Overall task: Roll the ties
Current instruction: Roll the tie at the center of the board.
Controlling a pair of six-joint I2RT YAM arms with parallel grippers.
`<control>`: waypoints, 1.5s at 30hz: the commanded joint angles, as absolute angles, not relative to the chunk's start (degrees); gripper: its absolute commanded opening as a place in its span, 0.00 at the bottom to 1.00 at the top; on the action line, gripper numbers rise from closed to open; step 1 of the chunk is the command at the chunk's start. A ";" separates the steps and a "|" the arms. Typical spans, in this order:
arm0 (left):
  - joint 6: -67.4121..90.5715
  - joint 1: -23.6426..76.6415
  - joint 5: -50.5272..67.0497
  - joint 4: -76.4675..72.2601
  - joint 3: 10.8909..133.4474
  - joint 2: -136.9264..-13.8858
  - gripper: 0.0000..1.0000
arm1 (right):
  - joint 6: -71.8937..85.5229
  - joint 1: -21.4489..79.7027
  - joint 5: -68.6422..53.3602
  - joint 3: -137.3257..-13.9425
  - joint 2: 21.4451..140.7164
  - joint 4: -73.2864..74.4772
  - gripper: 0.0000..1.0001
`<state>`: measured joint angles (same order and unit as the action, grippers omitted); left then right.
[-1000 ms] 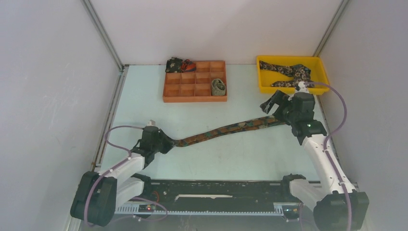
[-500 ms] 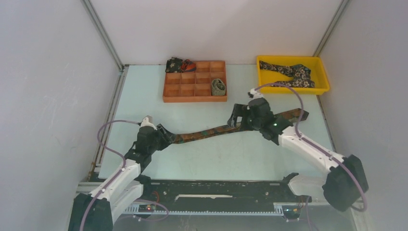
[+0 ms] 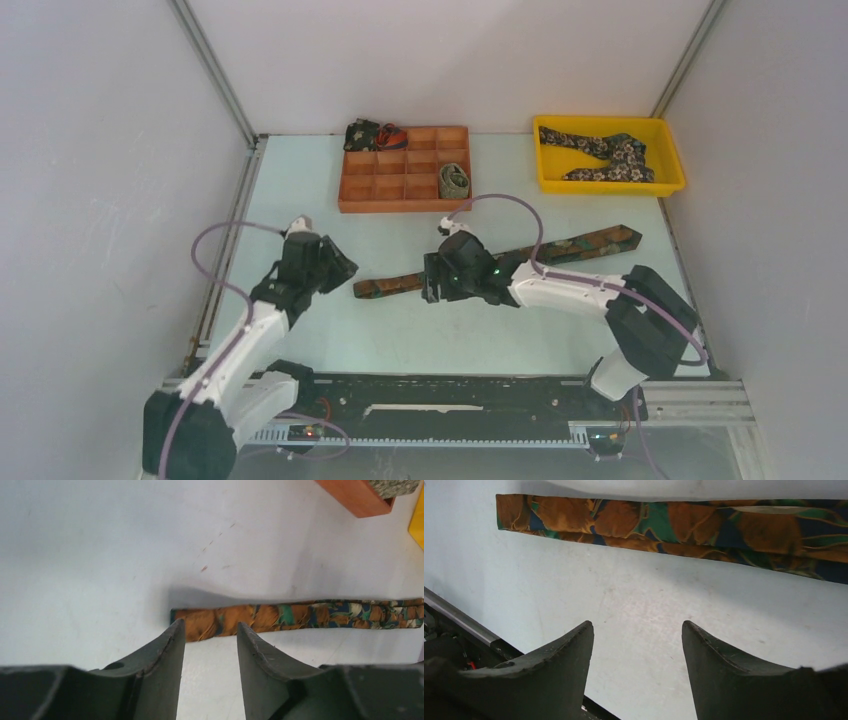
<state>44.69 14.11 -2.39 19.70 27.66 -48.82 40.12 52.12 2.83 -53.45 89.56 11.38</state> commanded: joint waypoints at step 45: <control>33.35 18.56 0.23 27.80 44.63 -69.26 0.71 | 36.71 58.61 -0.34 -63.73 97.27 7.61 0.35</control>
<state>31.55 18.52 3.99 27.33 47.97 -75.72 38.79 58.70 -2.59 -63.46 103.42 6.17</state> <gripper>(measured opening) 0.692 0.333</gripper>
